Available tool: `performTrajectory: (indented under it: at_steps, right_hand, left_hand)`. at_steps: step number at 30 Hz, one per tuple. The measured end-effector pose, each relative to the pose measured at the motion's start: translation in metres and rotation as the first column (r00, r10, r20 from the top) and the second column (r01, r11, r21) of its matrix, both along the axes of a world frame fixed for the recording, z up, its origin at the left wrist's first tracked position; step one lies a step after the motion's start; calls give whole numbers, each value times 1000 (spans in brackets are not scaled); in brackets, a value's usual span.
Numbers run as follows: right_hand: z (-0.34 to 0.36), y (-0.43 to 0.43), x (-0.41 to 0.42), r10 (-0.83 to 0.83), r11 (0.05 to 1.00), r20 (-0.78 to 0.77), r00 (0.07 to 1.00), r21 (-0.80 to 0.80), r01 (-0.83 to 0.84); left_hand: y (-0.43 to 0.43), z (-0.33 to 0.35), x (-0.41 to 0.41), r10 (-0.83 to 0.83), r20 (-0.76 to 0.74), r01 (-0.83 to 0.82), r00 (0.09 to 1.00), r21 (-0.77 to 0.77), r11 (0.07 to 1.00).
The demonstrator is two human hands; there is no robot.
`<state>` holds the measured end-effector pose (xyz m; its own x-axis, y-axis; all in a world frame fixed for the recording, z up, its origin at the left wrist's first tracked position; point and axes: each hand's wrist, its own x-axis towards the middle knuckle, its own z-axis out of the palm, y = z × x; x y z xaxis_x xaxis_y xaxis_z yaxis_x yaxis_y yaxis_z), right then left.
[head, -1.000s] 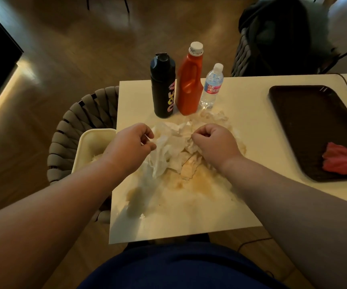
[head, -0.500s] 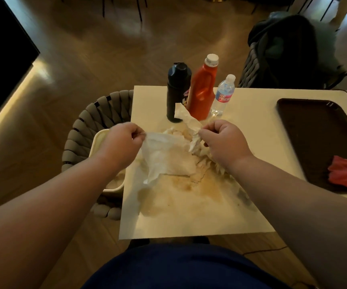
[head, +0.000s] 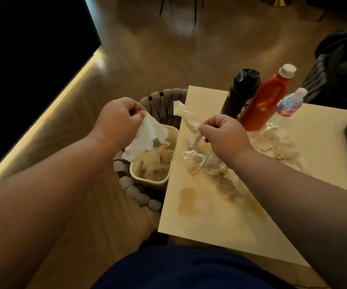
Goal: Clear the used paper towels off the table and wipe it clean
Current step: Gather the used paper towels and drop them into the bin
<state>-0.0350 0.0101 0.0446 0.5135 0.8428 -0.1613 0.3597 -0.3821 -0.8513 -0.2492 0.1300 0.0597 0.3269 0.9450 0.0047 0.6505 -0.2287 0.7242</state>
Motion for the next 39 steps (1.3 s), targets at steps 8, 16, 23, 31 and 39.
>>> performTrajectory:
  at_steps: [8, 16, 23, 31, 39]
  right_hand:
    - [-20, 14, -14, 28, 998, 10, 1000, -57, -28]
    - [-35, 6, -13, -11, 986, 24, 1000, -164, 15]
    - [-42, 6, -12, -29, 980, 30, 999, -195, 34]
    - [-52, 26, -26, 22, 982, 1, 1000, -187, -21]
    - [-97, 66, -54, 195, 923, -1, 981, -337, -184]
  left_hand:
    - [0, -45, 4, -58, -80, 44, 995, -159, 986]
    - [20, -79, 7, -40, -96, 19, 995, -205, 979]
    - [15, -114, 10, -208, -296, 98, 932, -345, 933]
    - [22, -101, -2, -178, -198, 121, 964, -271, 955]
    - [12, -89, -24, -132, -149, 90, 980, -259, 962]
